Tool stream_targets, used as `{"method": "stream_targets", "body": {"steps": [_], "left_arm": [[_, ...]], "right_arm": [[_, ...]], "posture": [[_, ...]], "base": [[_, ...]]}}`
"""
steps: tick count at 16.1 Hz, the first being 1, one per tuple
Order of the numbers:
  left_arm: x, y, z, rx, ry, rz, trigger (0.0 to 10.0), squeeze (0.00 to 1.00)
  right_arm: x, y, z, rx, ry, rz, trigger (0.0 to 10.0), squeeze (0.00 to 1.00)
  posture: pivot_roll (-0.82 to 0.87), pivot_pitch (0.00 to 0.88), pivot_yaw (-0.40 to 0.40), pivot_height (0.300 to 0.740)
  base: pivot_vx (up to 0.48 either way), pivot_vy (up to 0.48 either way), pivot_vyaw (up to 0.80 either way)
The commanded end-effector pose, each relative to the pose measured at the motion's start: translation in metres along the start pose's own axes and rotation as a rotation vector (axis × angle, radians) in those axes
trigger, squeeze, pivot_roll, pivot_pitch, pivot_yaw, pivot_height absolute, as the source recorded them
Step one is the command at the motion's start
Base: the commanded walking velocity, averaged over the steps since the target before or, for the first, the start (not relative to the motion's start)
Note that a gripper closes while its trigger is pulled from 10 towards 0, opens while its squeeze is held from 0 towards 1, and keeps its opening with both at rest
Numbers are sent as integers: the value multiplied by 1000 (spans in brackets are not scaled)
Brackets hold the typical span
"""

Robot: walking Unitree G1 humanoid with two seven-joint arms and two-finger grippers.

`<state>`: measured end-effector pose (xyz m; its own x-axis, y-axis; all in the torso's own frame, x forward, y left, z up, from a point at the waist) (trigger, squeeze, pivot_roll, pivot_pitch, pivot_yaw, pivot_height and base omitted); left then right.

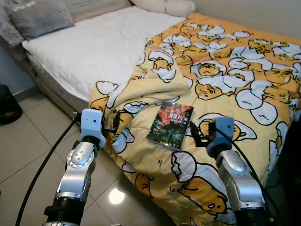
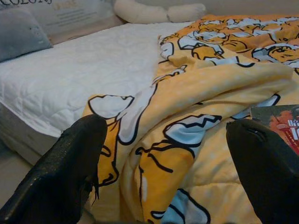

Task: Clean up the room

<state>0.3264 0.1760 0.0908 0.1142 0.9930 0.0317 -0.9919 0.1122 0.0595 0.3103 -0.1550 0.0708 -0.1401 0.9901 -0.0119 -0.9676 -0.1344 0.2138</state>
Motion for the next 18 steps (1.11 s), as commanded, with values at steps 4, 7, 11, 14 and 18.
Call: {"method": "stream_targets", "body": {"steps": [4,7,11,14,18], "left_arm": [[-13,11,-14,81,-126,-232,10000,1000],[-17,22,-26,152,-225,-406,10000,1000],[-19,35,-25,201,-245,-589,10000,1000],[-24,48,-28,237,-264,-681,10000,1000],[-25,57,-29,255,-263,-710,10000,1000]], "right_arm": [[4,-15,-1,74,-193,66,10000,1000],[7,-31,-2,112,-337,113,10000,1000],[14,-50,-25,276,-385,131,10000,0],[14,-54,-31,308,-437,97,10000,0],[14,-57,-40,350,-486,67,10000,0]], "posture": [[-44,0,20,740],[-29,0,16,740],[-2,0,23,740],[12,0,26,740],[17,0,20,740]], "base": [[0,0,0],[0,0,0],[0,0,0],[0,0,0],[0,0,0]]}}
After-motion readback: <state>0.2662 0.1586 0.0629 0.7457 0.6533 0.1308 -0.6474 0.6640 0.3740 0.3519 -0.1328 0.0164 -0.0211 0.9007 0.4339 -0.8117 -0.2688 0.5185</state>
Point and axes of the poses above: a point about 5 cm out from each wrist's last joint towards the gripper, its own y axis pointing back from the gripper into the wrist, its own z axis along the axis of the wrist's last joint, x = y × z, the point moved 3 cm from there along -y, pointing out of the wrist towards the gripper, and after that the axes turned 5 degrees about y, right-handed, at the moved point
